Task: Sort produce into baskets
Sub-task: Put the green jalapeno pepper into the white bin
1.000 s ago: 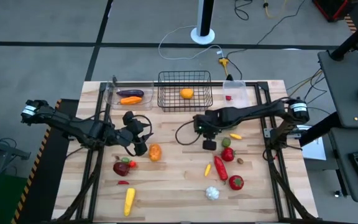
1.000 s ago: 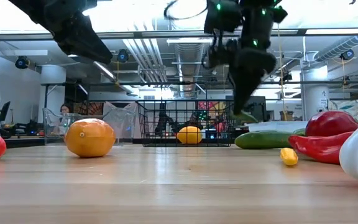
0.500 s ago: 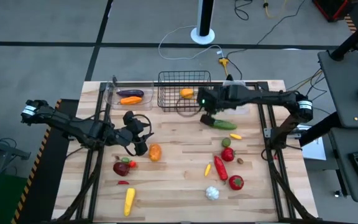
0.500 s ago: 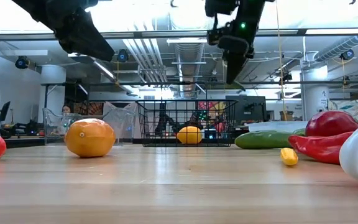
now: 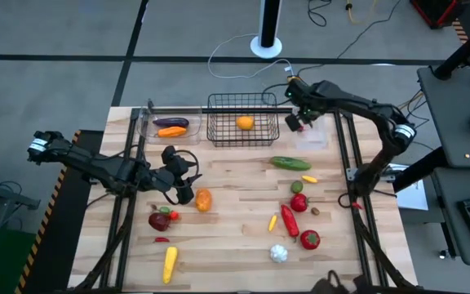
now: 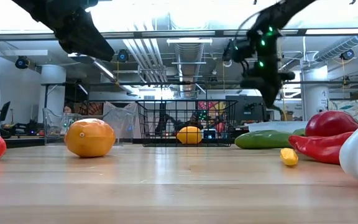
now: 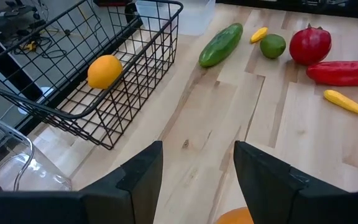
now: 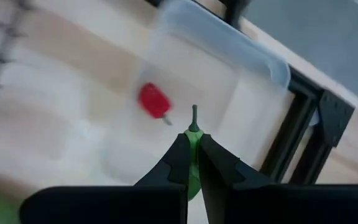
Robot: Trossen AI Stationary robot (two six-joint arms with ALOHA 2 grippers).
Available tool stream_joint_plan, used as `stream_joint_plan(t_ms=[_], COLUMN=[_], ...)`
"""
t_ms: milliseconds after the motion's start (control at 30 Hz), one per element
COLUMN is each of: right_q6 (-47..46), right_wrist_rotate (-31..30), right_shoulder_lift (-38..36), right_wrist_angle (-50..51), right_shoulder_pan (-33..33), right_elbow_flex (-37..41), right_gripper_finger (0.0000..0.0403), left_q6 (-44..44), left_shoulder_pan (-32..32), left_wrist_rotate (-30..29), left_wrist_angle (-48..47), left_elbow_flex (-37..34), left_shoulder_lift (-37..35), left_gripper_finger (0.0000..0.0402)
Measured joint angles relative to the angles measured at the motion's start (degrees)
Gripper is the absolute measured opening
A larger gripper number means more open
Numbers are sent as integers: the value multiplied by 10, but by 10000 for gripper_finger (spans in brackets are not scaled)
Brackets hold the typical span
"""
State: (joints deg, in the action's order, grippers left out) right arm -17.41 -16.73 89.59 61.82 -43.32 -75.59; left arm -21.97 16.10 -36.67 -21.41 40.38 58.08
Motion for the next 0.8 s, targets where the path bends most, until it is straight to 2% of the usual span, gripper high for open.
stream_joint_plan(t_ms=[133,567,800], right_q6=[-7,-15,-17], right_wrist_rotate=[1,0,-40], right_shoulder_lift=[0,1,1], right_wrist_angle=[-42,-174,-193], right_shoulder_pan=[-28,-41,-42], right_elbow_flex=[44,127,151], right_gripper_finger=[13,13,13], left_q6=[0,0,0], left_shoulder_pan=[0,0,0], left_wrist_rotate=[-3,-3,-3], left_wrist_angle=[0,7,8], left_elbow_flex=[0,0,0], left_shoulder_lift=[0,0,0], left_gripper_finger=[180,180,180])
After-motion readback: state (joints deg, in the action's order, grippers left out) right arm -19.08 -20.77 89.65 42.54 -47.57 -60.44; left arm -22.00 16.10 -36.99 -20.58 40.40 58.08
